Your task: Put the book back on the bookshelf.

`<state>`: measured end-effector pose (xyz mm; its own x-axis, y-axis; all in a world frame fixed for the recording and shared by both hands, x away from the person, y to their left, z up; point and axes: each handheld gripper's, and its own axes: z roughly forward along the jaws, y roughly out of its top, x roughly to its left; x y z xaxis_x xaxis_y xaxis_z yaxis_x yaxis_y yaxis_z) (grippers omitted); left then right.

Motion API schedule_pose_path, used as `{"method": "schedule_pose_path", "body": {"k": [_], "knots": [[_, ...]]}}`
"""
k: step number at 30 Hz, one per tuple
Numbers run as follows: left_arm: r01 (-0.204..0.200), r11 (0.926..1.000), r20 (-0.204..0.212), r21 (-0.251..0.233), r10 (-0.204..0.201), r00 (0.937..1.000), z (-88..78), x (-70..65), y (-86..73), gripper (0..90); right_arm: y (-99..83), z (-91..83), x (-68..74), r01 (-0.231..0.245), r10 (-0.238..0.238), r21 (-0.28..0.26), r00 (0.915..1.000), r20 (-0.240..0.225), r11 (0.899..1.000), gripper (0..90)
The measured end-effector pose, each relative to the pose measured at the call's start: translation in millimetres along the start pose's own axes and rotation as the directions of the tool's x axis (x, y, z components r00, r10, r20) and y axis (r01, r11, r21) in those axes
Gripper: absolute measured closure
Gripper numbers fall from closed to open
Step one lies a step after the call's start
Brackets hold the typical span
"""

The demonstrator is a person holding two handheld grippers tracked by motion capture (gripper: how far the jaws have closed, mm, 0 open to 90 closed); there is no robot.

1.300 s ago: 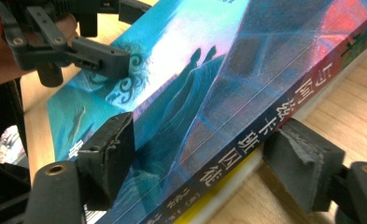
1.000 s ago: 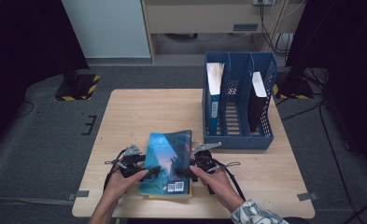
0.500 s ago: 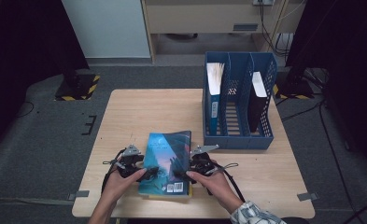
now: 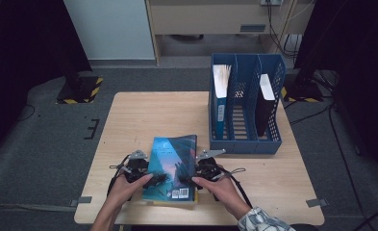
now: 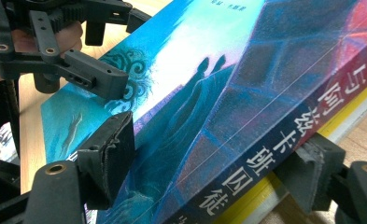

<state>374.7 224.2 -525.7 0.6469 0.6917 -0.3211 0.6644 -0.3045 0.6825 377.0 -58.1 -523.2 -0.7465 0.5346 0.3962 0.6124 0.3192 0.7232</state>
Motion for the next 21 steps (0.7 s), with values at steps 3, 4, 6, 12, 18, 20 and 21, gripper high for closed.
{"method": "schedule_pose_path", "body": {"k": [3, 4, 6, 12, 18, 20, 21], "knots": [[0.019, 0.9998, 0.018, 0.003, -0.019, 0.9997, 2.4, 2.0, -0.4, 0.1, 0.1, 0.0, 0.0, 0.0, 0.0, 0.0, 1.0, 0.0, 1.0, 25.3], [0.02, 0.9998, 0.022, 0.001, -0.02, 0.9995, 2.9, 2.4, -0.6, 0.0, 0.1, 0.0, 0.0, 0.0, 0.0, 0.001, 1.0, 0.0, 1.0, 25.4], [0.022, 0.9998, 0.024, 0.003, -0.022, 0.9995, 3.2, 2.3, -0.4, 0.0, 0.1, 0.0, 0.0, 0.001, -0.001, 0.001, 1.0, 0.0, 1.0, 25.4], [0.018, 0.9998, 0.035, 0.001, -0.018, 0.9992, 3.7, 3.7, 0.0, 0.0, 0.6, 0.0, -1.0, 0.006, -0.006, 0.003, 1.0, -0.002, 1.0, 25.5], [0.027, 0.9996, 0.027, 0.011, -0.027, 0.9993, 2.8, 3.6, 2.5, 2.1, 1.3, 0.1, 0.1, 0.001, -0.001, 0.01, 1.0, 0.001, 1.0, 25.4], [0.063, 0.998, 0.013, -0.007, -0.063, 0.9979, -0.3, 4.7, 2.8, 8.7, 1.8, 0.2, 0.4, 0.005, -0.005, 0.014, 1.0, 0.004, 1.0, 25.5], [0.06, 0.9981, 0.007, -0.01, -0.06, 0.9982, -1.6, 4.5, 2.9, 11.4, 2.1, 0.3, 0.9, 0.008, -0.008, 0.017, 0.9999, 0.006, 1.0, 25.5]]}}
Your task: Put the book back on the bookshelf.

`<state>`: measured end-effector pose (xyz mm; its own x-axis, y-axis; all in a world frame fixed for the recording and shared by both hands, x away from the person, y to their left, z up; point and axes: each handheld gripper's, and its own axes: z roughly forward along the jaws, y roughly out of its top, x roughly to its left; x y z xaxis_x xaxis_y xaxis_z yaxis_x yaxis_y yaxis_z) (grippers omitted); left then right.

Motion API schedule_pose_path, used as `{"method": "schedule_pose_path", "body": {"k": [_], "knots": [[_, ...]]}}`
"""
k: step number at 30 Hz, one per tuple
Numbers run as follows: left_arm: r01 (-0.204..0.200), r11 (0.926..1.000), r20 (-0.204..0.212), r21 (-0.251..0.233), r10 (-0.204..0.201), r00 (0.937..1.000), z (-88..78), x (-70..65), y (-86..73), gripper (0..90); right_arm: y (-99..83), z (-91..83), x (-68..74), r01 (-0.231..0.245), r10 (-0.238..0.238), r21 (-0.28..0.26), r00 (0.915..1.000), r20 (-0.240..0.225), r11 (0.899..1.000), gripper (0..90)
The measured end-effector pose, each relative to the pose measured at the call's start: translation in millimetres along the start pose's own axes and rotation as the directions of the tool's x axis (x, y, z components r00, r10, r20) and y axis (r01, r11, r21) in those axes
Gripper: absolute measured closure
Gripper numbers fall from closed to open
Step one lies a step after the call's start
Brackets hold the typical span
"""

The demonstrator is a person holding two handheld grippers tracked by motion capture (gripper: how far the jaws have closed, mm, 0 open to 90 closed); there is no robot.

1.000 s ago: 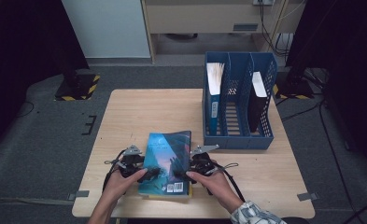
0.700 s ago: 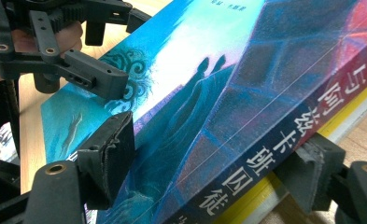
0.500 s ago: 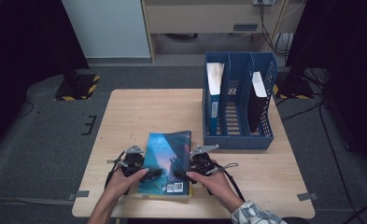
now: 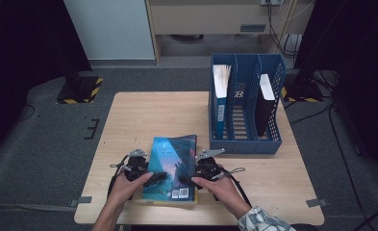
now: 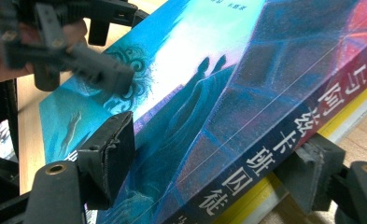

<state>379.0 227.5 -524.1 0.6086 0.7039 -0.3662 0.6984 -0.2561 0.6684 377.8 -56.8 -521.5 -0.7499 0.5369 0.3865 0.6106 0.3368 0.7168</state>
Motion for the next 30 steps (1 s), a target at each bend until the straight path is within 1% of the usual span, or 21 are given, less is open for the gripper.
{"method": "schedule_pose_path", "body": {"k": [5, 7, 8, 10, 12, 15, 16, 17, 18, 19, 21, 22, 23, 25, 30], "knots": [[0.005, 0.9997, -0.026, -0.023, -0.006, 0.9996, -6.6, -0.9, 1.2, 23.9, 2.0, -0.1, 0.5, 0.008, -0.008, 0.012, 1.0, 0.005, 1.0, 26.2], [-0.012, 0.9997, -0.038, -0.022, 0.011, 0.9992, -8.6, -2.1, 2.7, 27.4, 3.6, 0.0, 0.9, 0.007, -0.007, 0.022, 1.0, 0.006, 1.0, 27.0], [-0.013, 0.9996, -0.043, -0.024, 0.012, 0.999, -9.3, -2.8, 3.3, 29.3, 4.2, 0.0, 1.0, 0.005, -0.005, 0.023, 1.0, 0.008, 1.0, 27.8], [-0.033, 0.9991, -0.052, -0.028, 0.032, 0.9982, -11.7, -3.4, 4.4, 33.3, 5.9, 0.4, 1.1, 0.0, -0.001, 0.027, 1.0, 0.008, 1.0, 28.9], [-0.037, 0.9988, -0.055, -0.032, 0.035, 0.9979, -13.8, -3.8, 5.1, 37.0, 7.1, 1.4, 2.1, -0.008, 0.008, 0.027, 0.9999, 0.012, 1.0, 30.4], [-0.029, 0.9991, -0.056, -0.032, 0.027, 0.9981, -16.1, -3.5, 5.3, 39.5, 10.9, 1.6, 3.2, -0.013, 0.013, 0.026, 0.9998, 0.014, 1.0, 34.8], [-0.026, 0.9992, -0.053, -0.032, 0.024, 0.9983, -17.4, -2.5, 5.3, 40.1, 13.1, 0.9, 4.1, -0.006, 0.006, 0.025, 0.9999, 0.015, 1.0, 36.2], [-0.01, 0.9992, -0.048, -0.038, 0.008, 0.9988, -19.3, -0.9, 5.3, 41.2, 15.4, 0.3, 5.3, 0.002, -0.002, 0.023, 0.9999, 0.015, 1.0, 37.8], [-0.003, 0.9992, -0.047, -0.04, 0.001, 0.9989, -20.9, 0.2, 5.4, 43.0, 17.9, -0.2, 6.3, 0.013, -0.013, 0.017, 0.9997, 0.019, 1.0, 39.5], [0.0, 0.9987, -0.047, -0.051, -0.003, 0.9989, -22.7, 0.7, 5.6, 44.1, 19.5, -0.5, 6.9, 0.015, -0.015, 0.017, 0.9997, 0.018, 1.0, 40.3], [0.0, 0.9979, -0.057, -0.065, -0.004, 0.9984, -26.6, 0.7, 6.9, 46.2, 23.2, -0.4, 7.5, 0.015, -0.015, 0.009, 0.9996, 0.026, 1.0, 42.5], [-0.01, 0.9975, -0.066, -0.07, 0.006, 0.9978, -28.6, 0.6, 8.0, 46.8, 24.8, -0.2, 7.6, 0.015, -0.015, 0.002, 0.9994, 0.031, 1.0, 43.6], [-0.01, 0.9972, -0.071, -0.074, 0.005, 0.9975, -29.5, 0.0, 8.4, 47.4, 26.8, 0.1, 8.1, 0.014, -0.014, -0.004, 0.9993, 0.036, 1.0, 44.6], [-0.024, 0.9968, -0.082, -0.076, 0.017, 0.9965, -32.1, -0.4, 9.8, 48.3, 29.5, 0.0, 9.2, 0.021, -0.021, -0.012, 0.999, 0.041, 1.0, 46.1], [-0.016, 0.9959, -0.094, -0.089, 0.008, 0.9956, -38.5, -1.0, 14.5, 52.8, 37.2, -0.8, 11.2, 0.028, -0.027, -0.023, 0.9985, 0.048, 0.999, 50.3]]}}
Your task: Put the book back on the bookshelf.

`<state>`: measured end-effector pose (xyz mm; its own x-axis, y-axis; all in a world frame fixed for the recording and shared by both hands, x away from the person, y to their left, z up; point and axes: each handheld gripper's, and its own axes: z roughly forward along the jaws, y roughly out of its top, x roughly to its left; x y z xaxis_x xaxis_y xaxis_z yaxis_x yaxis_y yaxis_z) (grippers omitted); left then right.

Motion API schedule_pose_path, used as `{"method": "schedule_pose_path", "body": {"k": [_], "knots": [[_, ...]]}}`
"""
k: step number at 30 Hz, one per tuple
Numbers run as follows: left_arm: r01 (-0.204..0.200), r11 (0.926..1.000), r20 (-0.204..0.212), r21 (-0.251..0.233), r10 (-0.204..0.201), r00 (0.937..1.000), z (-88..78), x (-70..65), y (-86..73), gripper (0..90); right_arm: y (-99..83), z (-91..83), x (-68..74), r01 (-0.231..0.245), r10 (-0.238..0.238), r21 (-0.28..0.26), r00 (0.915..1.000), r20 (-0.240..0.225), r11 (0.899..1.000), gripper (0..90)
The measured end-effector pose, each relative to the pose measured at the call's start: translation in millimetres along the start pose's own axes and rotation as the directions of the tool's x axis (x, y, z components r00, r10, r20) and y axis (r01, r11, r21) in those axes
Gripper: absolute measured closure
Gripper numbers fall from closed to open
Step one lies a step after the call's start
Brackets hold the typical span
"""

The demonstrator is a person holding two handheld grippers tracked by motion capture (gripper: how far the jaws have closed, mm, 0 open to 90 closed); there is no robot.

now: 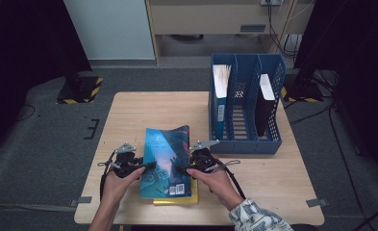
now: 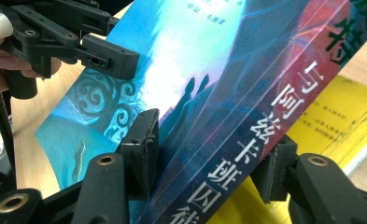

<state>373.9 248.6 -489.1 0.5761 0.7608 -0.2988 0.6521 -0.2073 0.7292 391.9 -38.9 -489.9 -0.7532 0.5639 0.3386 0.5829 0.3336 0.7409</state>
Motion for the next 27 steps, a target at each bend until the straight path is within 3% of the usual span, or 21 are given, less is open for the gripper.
{"method": "schedule_pose_path", "body": {"k": [10, 27], "knots": [[-0.061, 0.9981, -0.013, -0.008, 0.061, 0.998, -11.4, -9.3, 17.2, 58.8, 18.1, -7.8, 4.6, 0.038, -0.037, -0.014, 0.9991, 0.019, 0.999, 55.8], [-0.088, 0.996, -0.042, -0.012, 0.088, 0.9952, -22.6, -5.3, 40.9, 65.2, 49.6, -17.2, 9.3, 0.103, -0.101, -0.033, 0.9919, 0.078, 0.994, 64.3]]}}
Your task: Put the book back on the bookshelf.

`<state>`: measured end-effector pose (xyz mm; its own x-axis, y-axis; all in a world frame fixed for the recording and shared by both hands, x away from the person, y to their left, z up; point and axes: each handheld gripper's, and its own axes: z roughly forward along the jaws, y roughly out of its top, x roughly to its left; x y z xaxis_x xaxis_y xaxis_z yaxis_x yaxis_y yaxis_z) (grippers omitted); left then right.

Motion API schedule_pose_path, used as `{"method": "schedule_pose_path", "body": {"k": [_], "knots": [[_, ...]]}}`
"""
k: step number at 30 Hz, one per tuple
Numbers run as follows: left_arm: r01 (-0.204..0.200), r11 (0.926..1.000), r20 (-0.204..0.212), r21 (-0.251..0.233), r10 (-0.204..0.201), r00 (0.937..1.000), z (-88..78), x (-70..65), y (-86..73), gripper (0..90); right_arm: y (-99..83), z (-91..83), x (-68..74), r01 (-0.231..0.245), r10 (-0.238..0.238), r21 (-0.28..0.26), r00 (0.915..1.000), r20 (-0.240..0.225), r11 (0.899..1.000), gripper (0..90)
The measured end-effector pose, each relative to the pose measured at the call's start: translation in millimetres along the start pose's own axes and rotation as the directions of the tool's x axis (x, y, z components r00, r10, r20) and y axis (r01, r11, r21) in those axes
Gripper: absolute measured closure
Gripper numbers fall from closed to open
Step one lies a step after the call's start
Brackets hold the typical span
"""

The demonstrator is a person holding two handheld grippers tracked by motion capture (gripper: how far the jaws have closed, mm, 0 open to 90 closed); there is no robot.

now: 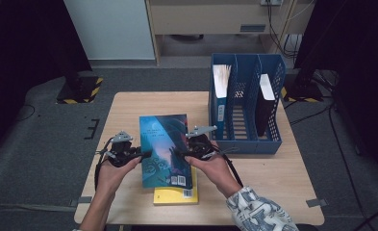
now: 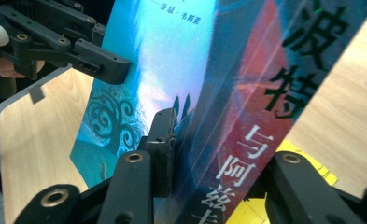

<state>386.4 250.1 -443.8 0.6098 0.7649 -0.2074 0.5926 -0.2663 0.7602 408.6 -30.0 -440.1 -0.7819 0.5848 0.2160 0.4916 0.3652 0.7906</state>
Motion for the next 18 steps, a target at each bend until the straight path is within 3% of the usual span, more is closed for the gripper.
{"method": "schedule_pose_path", "body": {"k": [18], "knots": [[-0.047, 0.9989, -0.03, -0.005, 0.047, 0.9984, -5.3, -1.6, 19.9, 70.0, 13.8, -6.9, -5.4, 0.01, -0.009, -0.024, 0.9999, 0.01, 1.0, 68.2]]}}
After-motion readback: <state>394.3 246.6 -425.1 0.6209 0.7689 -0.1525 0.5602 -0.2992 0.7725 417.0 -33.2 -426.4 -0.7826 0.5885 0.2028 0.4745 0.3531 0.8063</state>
